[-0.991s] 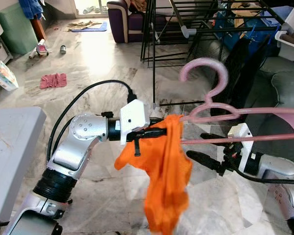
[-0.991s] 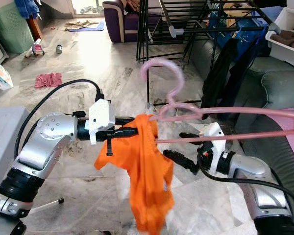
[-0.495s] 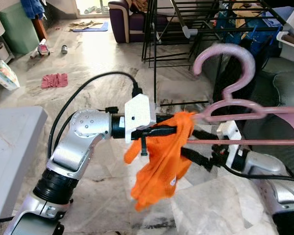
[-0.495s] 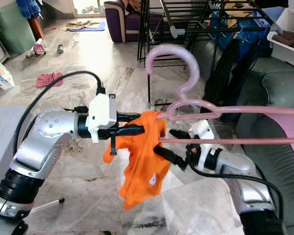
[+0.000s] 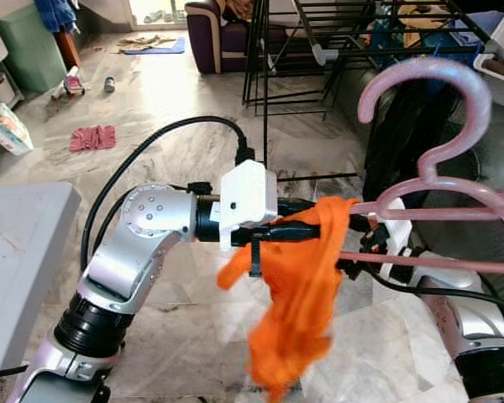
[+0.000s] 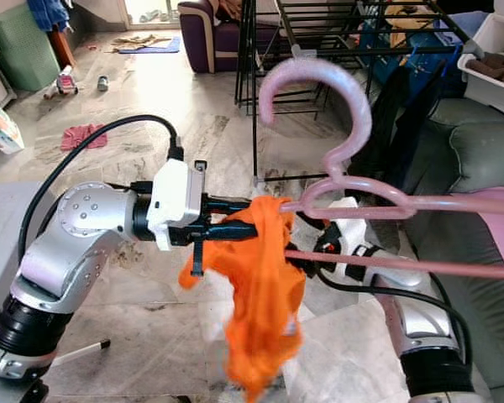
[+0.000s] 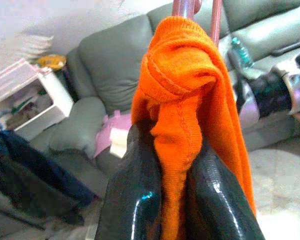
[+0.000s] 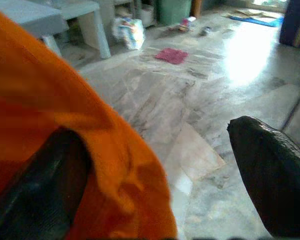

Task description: Hang hanger

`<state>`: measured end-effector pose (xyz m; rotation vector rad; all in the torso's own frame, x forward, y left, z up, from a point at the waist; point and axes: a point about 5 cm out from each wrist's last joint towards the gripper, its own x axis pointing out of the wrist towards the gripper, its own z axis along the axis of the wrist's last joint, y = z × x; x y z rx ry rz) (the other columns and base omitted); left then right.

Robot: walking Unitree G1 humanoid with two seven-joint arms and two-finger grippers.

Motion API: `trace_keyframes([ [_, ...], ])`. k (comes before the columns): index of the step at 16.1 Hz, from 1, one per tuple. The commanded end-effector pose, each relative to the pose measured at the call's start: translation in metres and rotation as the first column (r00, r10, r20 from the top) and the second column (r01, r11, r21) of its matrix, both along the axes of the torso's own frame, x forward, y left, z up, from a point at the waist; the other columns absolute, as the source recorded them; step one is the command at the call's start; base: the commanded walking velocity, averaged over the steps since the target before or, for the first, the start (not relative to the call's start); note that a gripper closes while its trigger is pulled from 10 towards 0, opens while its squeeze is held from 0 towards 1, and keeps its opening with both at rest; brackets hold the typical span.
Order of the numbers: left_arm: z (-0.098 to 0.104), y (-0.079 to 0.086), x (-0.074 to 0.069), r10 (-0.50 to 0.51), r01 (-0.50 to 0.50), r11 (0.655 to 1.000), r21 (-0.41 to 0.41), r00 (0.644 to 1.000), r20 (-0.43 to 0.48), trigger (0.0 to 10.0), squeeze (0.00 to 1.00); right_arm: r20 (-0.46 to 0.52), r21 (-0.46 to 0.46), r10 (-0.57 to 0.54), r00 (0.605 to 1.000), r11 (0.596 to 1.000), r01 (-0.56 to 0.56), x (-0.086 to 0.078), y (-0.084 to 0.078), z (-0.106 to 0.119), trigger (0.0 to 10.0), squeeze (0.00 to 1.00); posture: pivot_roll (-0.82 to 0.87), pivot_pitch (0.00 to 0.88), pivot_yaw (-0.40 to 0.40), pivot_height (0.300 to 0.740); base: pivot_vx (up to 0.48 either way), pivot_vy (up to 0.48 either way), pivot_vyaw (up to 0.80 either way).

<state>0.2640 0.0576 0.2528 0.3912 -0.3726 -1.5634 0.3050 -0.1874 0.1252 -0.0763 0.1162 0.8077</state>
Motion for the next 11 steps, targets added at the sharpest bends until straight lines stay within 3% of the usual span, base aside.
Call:
trace_keyframes([
  [1, 0.01, -0.009, -0.013, -0.064, 0.065, 0.997, -0.03, 0.997, 0.033, 0.0, 0.0, -0.004, -0.011, -0.015, 1.0, 1.0, 0.015, 0.001, 0.001, -0.005, 10.0, 0.0, 0.05, 0.073, -0.038, 0.74, 0.0, 0.0, 0.0],
  [3, 0.014, -0.015, -0.017, -0.085, 0.086, 0.995, -0.044, 0.996, 0.035, 0.0, 0.0, -0.034, 0.006, 0.004, 0.999, 1.0, -0.003, -0.001, 0.006, -0.012, 10.0, 0.0, 0.05, 0.075, -0.04, 0.74, 0.0, 0.0, 0.0],
  [7, 0.004, -0.017, -0.016, -0.078, 0.078, 0.997, -0.003, 0.996, 0.039, 0.0, 0.0, -0.15, 0.083, 0.174, 0.973, 0.983, -0.163, -0.02, 0.017, -0.022, 10.0, 0.0, 0.05, 0.08, -0.038, 0.74, 0.0, 0.0, 0.0],
  [8, 0.004, -0.017, -0.016, -0.074, 0.074, 0.997, -0.003, 0.997, 0.034, 0.0, 0.0, -0.174, 0.034, 0.138, 0.975, 0.99, -0.134, -0.022, 0.01, -0.03, 7.3, 0.0, 0.05, 0.082, -0.037, 0.74, 0.0, 0.0, 0.0],
  [9, 0.005, -0.016, -0.015, -0.069, 0.069, 0.998, -0.003, 0.997, 0.033, 0.0, 0.0, -0.201, -0.044, 0.085, 0.976, 0.994, -0.096, -0.022, 0.0, -0.04, 0.0, 0.0, 0.05, 0.084, -0.037, 0.74, 0.0, 0.0, 0.0],
  [11, 0.008, -0.011, -0.01, -0.037, 0.038, 0.999, -0.011, 0.999, 0.038, 0.0, 0.0, -0.242, -0.116, 0.011, 0.97, 0.992, -0.04, -0.027, -0.018, -0.05, 0.0, 0.0, 0.05, 0.085, -0.04, 0.74, 0.0, 0.0, 0.0],
])
